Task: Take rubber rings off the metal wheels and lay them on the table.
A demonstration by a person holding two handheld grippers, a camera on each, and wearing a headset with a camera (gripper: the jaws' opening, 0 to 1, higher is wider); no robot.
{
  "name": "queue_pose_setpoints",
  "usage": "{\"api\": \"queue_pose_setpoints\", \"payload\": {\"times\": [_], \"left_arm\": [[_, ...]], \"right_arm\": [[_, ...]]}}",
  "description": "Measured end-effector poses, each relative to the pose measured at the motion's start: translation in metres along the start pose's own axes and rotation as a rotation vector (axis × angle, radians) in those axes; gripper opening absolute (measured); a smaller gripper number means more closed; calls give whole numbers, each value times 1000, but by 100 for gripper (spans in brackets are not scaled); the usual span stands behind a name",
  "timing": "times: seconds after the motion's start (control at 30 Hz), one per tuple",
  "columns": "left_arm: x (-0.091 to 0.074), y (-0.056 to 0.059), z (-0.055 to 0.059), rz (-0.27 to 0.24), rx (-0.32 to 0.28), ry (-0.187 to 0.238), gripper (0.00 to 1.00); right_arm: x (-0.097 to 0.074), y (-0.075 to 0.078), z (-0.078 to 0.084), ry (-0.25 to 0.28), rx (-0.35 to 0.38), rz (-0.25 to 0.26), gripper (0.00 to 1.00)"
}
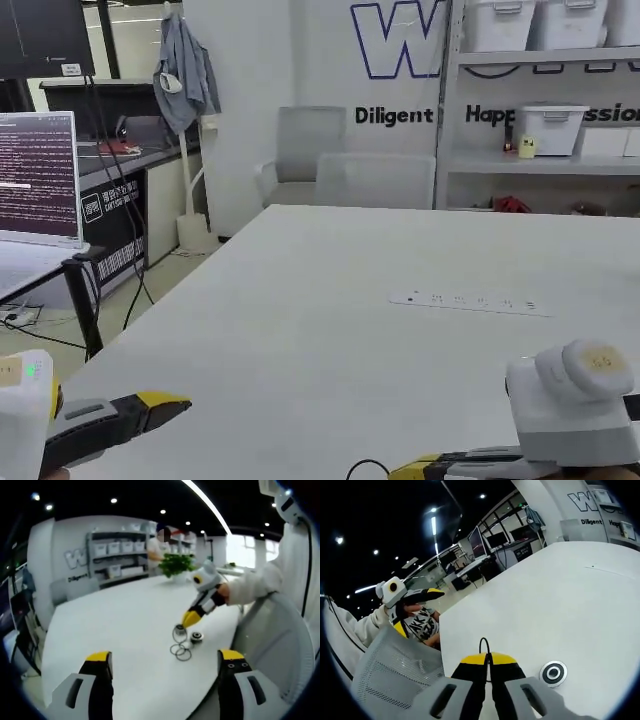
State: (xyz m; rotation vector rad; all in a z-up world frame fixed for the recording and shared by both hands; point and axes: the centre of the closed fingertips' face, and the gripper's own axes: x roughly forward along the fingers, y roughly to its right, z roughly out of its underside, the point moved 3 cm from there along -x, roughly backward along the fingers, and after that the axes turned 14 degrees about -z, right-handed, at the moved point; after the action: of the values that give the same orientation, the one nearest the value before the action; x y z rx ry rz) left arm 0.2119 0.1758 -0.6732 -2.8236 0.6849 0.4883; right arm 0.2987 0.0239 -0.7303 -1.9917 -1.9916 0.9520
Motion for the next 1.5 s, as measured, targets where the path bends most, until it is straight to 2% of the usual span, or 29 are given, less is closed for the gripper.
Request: {"api": "queue_pose_setpoints", "payload": {"times": [0.17, 0.27, 0.43, 0.57, 0.83, 1.1, 1.3, 1.5], "left_arm": [[-1, 4, 5, -6, -15, -14, 88], [-2, 7, 5, -5, -24, -8, 88], [-3, 9, 9, -5, -26, -24, 87], [-3, 10, 11, -1, -22, -33, 87], [-5, 12, 14, 4, -23, -38, 87], [-7, 11, 15, 1, -25, -41, 86], [-6, 12, 19, 9, -17, -57, 86], [-6, 9, 19, 4, -22, -61, 85]], "right_arm": [[6, -5, 5, -21, -5, -20, 0], [8, -4, 9, -32, -3, -22, 0], [13, -1, 21, -68, -5, -1, 0], [16, 5, 26, -73, -12, 53, 0], [23, 9, 36, -113, -32, 72, 0], [24, 17, 43, -145, -66, 115, 0], [25, 19, 50, -163, -65, 118, 0], [27, 19, 50, -163, -70, 115, 0]]}}
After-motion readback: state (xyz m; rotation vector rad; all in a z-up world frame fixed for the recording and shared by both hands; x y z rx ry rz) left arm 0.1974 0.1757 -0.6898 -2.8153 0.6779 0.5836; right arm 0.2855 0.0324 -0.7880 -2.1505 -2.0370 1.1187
